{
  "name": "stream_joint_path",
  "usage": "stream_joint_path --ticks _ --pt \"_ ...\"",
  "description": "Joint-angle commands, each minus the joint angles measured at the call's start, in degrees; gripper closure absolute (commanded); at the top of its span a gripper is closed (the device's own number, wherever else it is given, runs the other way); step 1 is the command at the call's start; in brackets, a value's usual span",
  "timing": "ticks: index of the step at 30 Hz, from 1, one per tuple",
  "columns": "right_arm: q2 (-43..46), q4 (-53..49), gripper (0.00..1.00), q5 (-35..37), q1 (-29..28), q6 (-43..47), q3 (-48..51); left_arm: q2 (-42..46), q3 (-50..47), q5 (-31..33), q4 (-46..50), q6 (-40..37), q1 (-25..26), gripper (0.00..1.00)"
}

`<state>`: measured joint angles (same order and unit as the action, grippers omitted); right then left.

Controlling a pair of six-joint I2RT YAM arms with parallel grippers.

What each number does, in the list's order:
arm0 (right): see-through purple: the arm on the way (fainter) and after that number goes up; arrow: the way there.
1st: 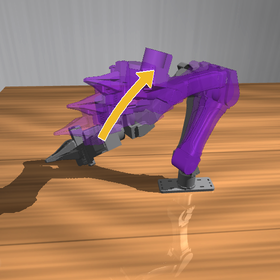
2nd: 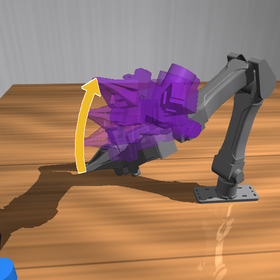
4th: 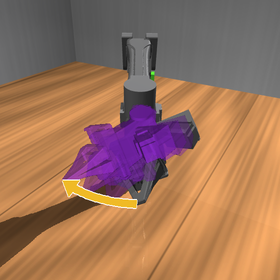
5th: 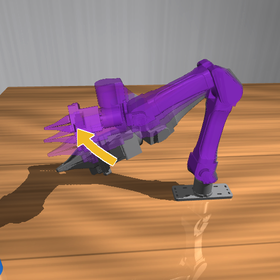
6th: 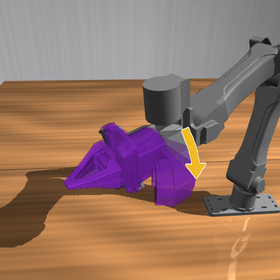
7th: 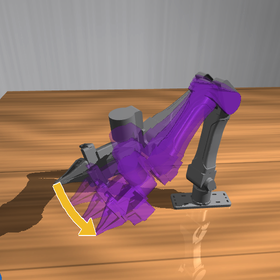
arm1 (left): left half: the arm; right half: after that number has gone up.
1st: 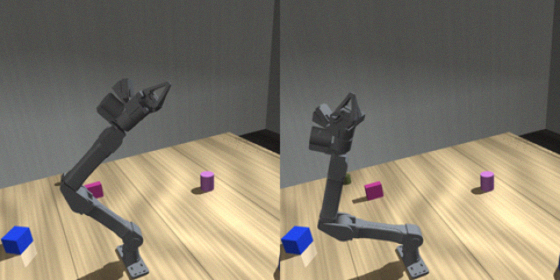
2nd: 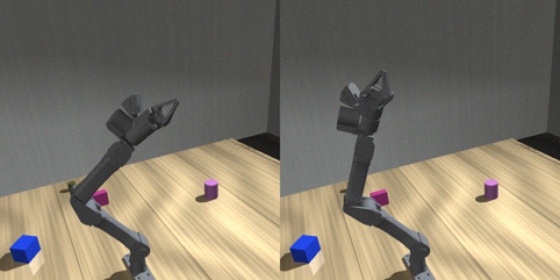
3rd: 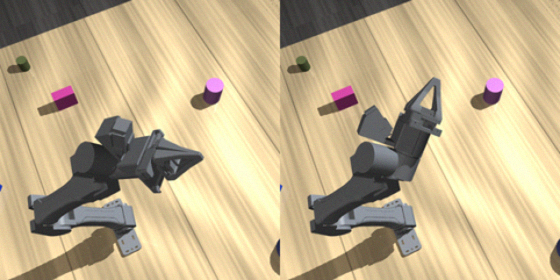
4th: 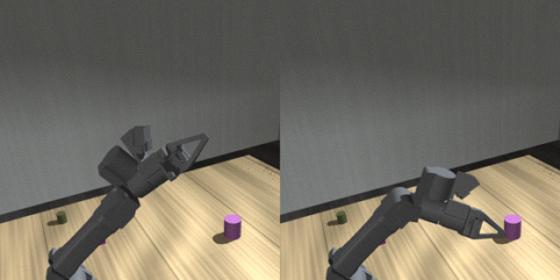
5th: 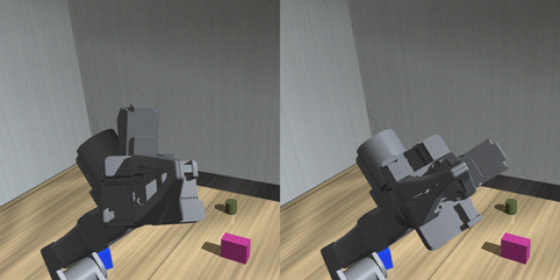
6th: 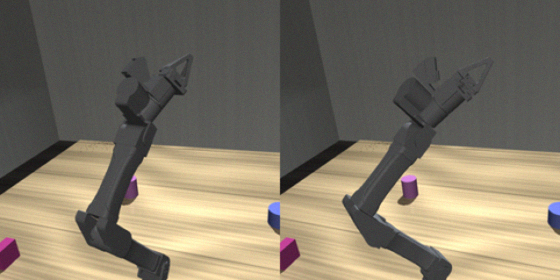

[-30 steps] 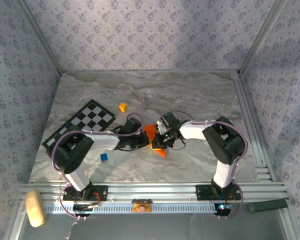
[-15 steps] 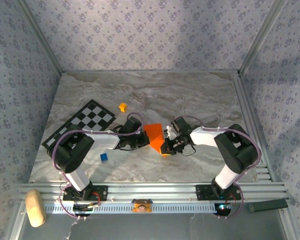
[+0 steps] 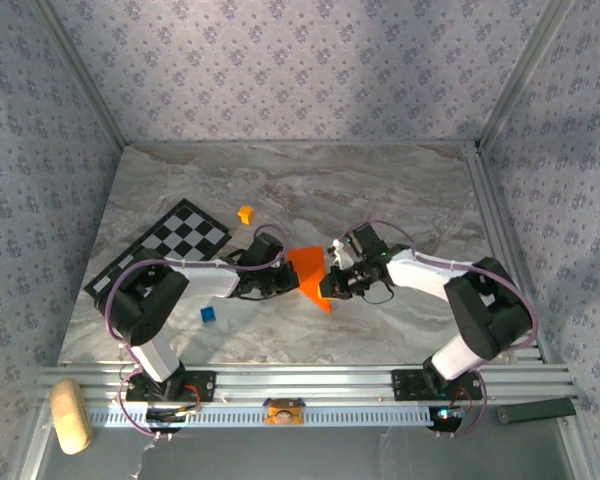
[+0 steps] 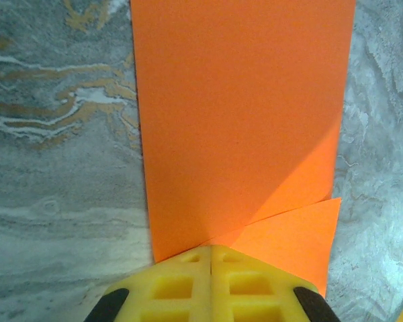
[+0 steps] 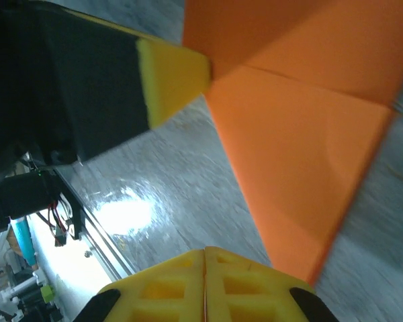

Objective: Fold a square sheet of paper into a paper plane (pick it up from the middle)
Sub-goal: Third fold the triangle at the center of the table.

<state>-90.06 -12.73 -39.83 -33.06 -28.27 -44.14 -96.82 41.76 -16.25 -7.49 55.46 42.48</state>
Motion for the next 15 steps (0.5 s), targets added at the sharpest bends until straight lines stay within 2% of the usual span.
stream_joint_path --ticks 1,7,15 --pt "-5.1 0.1 0.91 2.4 -2.3 -1.9 -4.3 -1.4 -0.1 1.9 5.0 -1.4 -0.5 1.00" --pt "-11.9 -0.6 0.92 4.2 -3.4 -1.7 -6.8 -1.5 -0.1 1.8 5.0 -1.5 -0.5 1.00" --pt "-7.0 -2.8 0.92 5.0 -1.7 0.8 -0.2 -0.8 -0.2 2.1 5.6 -1.8 -0.5 1.00"
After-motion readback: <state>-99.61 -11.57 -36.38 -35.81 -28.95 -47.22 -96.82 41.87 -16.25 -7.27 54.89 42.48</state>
